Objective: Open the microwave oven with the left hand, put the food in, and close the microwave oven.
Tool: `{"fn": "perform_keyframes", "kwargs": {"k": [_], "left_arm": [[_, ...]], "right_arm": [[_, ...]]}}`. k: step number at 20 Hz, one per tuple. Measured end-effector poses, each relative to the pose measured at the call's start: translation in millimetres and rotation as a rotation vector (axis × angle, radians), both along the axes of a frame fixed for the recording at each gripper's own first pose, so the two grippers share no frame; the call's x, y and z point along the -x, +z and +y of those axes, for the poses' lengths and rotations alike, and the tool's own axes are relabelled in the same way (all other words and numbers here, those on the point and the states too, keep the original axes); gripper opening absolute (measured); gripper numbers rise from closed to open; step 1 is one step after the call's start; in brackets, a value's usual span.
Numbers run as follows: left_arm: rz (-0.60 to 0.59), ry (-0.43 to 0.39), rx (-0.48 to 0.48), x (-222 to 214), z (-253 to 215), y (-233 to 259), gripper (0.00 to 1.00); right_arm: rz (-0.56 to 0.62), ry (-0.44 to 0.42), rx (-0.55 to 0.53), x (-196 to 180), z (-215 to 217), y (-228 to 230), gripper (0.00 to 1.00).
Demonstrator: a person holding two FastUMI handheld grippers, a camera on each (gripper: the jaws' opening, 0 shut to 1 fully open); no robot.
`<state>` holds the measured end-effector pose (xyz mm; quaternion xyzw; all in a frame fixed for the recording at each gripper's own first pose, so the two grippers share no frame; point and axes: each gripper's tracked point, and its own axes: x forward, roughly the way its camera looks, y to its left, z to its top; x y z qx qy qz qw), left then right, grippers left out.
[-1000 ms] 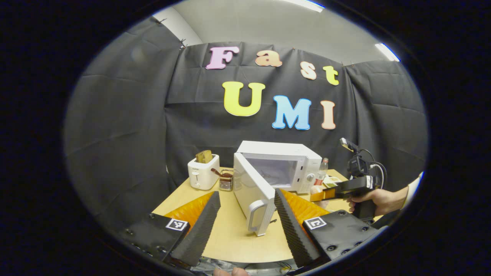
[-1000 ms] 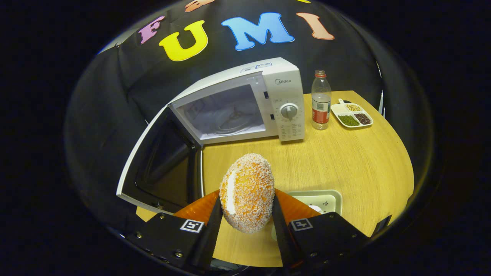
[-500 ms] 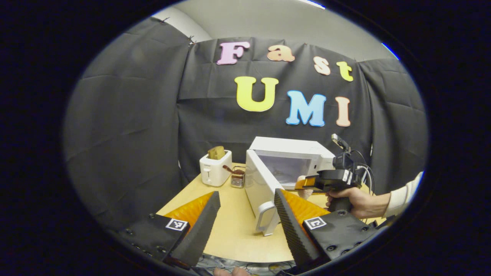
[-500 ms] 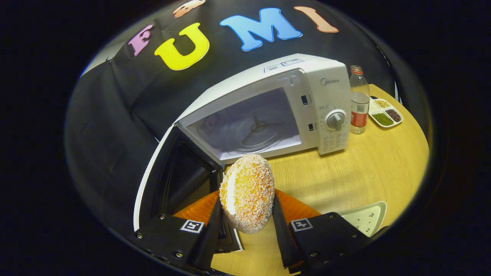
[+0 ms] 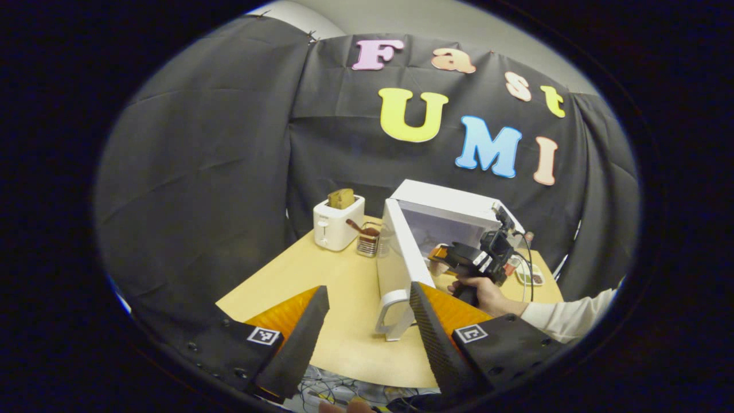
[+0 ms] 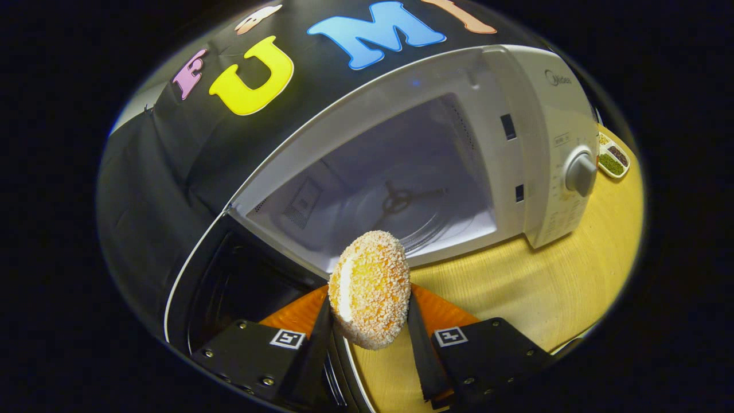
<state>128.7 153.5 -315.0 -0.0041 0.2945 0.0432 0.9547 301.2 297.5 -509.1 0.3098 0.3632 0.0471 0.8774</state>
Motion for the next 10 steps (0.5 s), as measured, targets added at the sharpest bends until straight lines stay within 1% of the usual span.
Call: {"fn": "perform_keyframes", "kwargs": {"k": [2,3,4,5,9,10], "left_arm": [[0.017,0.010,-0.040,0.2,4.7,3.2,0.95],[0.025,0.012,-0.055,1.0,5.9,3.3,0.95],[0.030,0.013,-0.066,-0.4,5.6,3.8,0.95],[0.042,0.016,-0.078,1.3,5.4,2.7,0.95],[0.083,0.023,-0.101,9.4,-1.5,-3.6,0.95],[0.095,0.023,-0.110,11.7,-2.9,-5.5,0.95]], "right_arm": [[-0.027,-0.040,-0.016,-18.8,2.4,-9.2,0.67],[-0.047,-0.062,-0.018,-29.0,2.2,-11.8,0.64],[-0.065,-0.083,-0.025,-38.6,1.9,-14.9,0.67],[-0.081,-0.095,-0.036,-47.2,3.1,-16.4,0.67],[-0.176,-0.205,0.010,-80.1,-9.4,-21.6,0.67],[-0.196,-0.234,0.026,-88.0,-13.7,-21.8,0.73]]}}
